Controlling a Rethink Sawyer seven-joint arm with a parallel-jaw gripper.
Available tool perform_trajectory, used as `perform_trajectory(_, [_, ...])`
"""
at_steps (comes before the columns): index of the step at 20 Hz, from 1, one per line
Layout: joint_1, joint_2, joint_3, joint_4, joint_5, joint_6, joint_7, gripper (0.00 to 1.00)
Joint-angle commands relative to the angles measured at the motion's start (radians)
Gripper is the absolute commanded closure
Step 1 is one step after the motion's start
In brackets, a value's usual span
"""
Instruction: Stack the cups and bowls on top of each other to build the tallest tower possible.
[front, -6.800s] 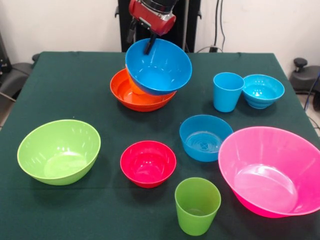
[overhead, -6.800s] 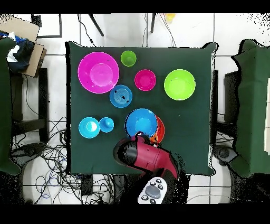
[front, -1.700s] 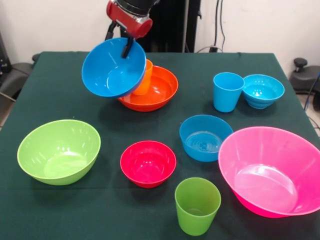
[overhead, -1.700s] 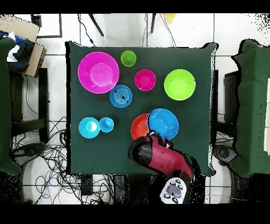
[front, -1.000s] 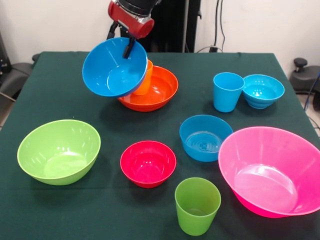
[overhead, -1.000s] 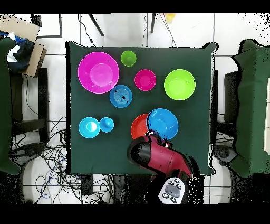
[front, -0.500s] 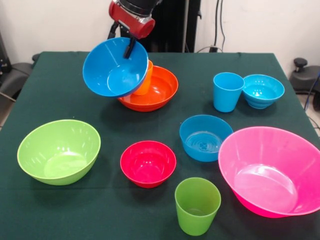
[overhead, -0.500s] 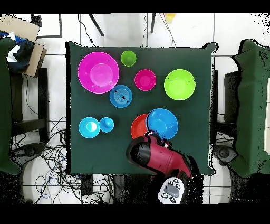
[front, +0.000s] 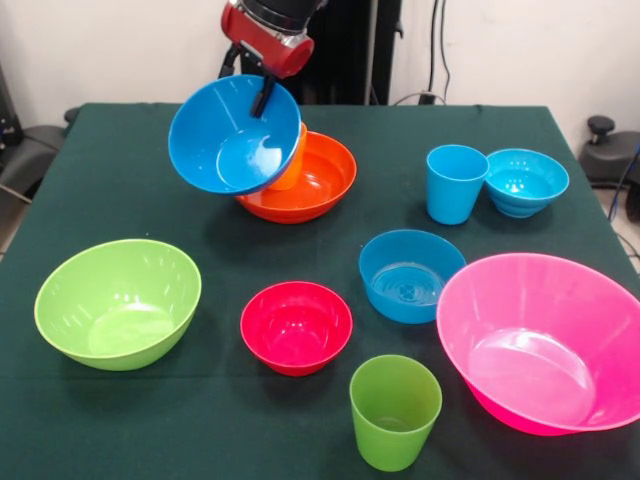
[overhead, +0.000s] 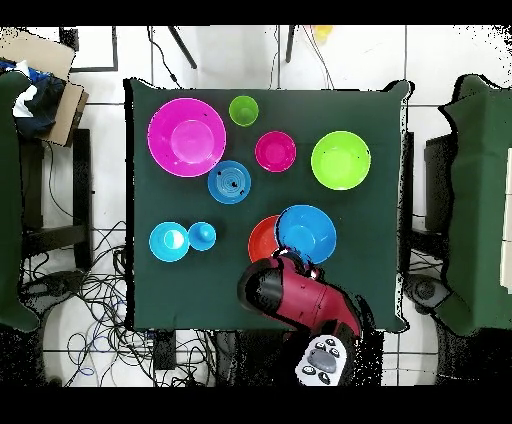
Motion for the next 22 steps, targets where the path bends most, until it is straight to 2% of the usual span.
perform_trajectory(1, [0.017,0.009,0.086,-0.006,-0.009,0.097,0.092,0.0])
perform_trajectory(22, [0.017,0.009,0.082,-0.011,-0.012,0.107,0.086,0.0])
